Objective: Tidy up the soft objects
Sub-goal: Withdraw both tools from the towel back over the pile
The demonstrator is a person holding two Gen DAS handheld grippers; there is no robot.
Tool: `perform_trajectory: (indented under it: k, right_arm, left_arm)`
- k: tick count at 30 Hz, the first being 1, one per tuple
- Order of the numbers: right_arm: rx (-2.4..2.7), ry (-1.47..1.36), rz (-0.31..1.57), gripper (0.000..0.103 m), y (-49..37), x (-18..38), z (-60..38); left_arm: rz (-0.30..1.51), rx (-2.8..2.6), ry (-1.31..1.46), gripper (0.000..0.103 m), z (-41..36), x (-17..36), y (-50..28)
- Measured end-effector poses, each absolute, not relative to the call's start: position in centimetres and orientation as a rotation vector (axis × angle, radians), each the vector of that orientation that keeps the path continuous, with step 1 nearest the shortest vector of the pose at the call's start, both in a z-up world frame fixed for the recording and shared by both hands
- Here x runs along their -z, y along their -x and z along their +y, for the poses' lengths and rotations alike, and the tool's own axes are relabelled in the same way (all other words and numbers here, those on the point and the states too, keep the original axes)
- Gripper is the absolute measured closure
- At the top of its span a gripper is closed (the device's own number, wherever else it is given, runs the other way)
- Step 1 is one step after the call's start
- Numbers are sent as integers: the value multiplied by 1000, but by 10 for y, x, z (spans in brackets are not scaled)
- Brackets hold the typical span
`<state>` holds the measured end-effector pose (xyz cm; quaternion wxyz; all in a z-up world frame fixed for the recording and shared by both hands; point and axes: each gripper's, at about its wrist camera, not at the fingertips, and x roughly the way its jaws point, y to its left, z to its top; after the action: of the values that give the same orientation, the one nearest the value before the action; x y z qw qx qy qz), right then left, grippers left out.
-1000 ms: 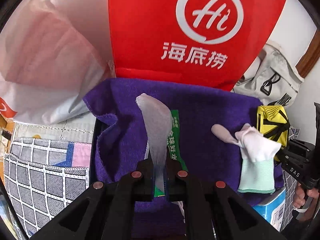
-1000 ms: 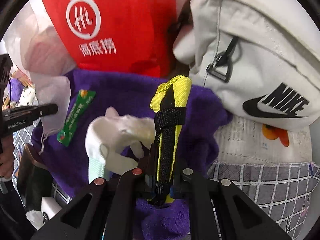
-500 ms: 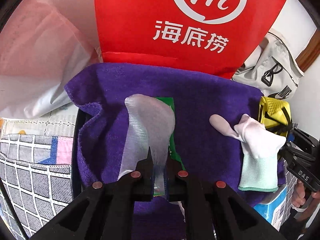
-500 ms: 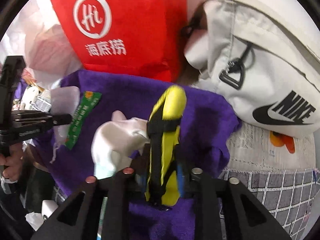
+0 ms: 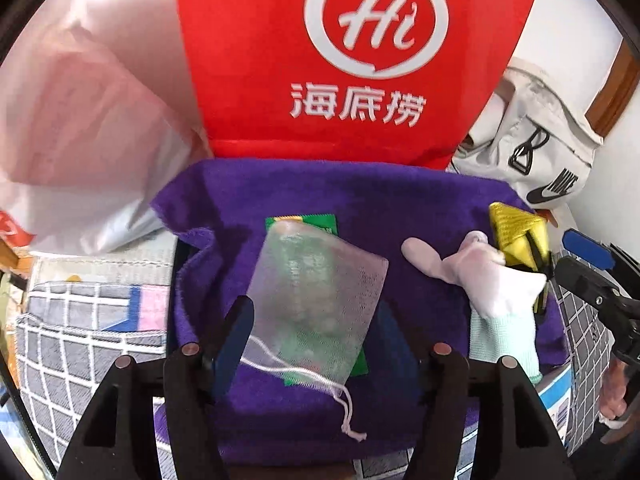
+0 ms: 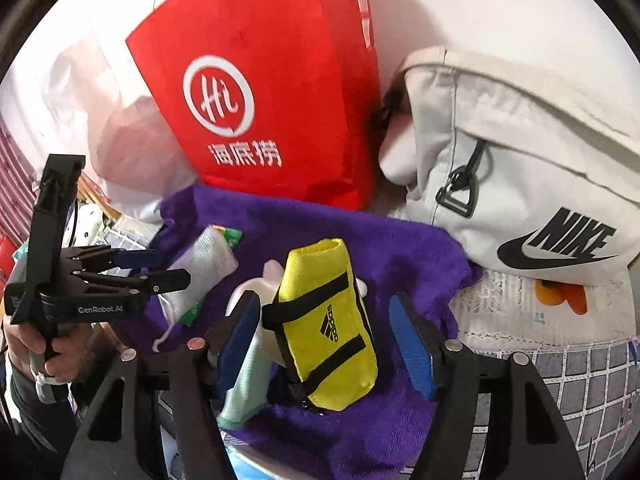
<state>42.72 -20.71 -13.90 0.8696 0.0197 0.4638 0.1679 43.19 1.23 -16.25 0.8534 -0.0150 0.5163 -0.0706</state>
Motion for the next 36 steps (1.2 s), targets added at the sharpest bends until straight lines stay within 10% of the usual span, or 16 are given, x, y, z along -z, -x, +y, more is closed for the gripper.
perform_trajectory:
  k: [20, 36]
  right_arm:
    - [-419, -27, 956, 37, -298, 90, -164]
    - [-422, -47, 939, 36, -203, 95, -155]
  left_arm:
    - [974, 117, 90, 40, 66, 82, -306]
    - [1061, 73, 65, 41, 95, 158, -181]
